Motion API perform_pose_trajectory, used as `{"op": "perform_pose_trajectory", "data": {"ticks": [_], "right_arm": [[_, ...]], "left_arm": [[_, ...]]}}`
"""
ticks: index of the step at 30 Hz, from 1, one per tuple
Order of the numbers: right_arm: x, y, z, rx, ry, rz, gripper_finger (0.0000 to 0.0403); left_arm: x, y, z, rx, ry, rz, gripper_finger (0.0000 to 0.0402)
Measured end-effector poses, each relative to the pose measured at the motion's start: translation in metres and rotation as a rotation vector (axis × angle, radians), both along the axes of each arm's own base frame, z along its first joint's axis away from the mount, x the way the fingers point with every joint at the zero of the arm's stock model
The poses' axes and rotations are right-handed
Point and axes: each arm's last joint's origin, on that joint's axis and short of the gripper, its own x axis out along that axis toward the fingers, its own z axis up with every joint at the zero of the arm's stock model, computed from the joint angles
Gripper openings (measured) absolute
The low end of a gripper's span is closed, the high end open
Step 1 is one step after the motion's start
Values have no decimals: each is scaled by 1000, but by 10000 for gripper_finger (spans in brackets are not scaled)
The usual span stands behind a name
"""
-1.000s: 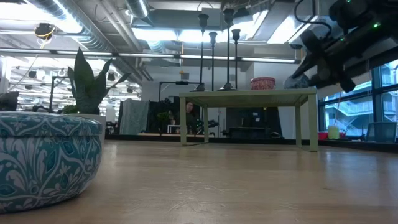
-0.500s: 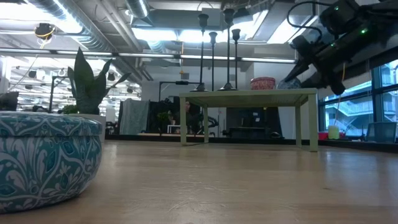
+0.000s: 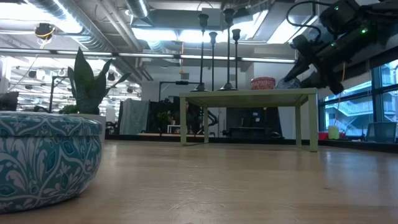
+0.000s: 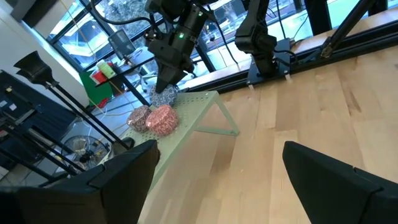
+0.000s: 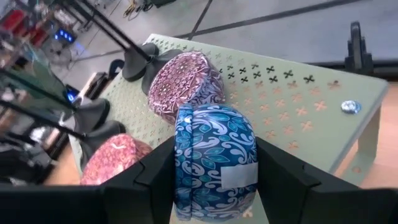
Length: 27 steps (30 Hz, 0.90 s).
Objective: Pick & Place candle stick holders
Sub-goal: Put the blue scented candle on the shelf
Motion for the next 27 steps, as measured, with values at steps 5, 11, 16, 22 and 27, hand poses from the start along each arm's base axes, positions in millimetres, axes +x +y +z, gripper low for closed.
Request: {"op": "perform_pose_trajectory", "data": {"ticks": [5,11,16,22,27], "right_arm": [[0,0,1,-127,98,72,187],[0,-1,1,-118,80,34,187],[0,-1,0,-106,73,38,187],[0,-1,0,-119,86,54,197],[0,-1,0,-148,117,75,240]], "left_arm": [[0,0,0,0,0,0,345],[0,0,0,-9,-4,2,345],[0,0,0,-9,-5,2,345],[0,0,0,-9,-5,2,345],[0,0,0,-9,-5,2,345]]}}
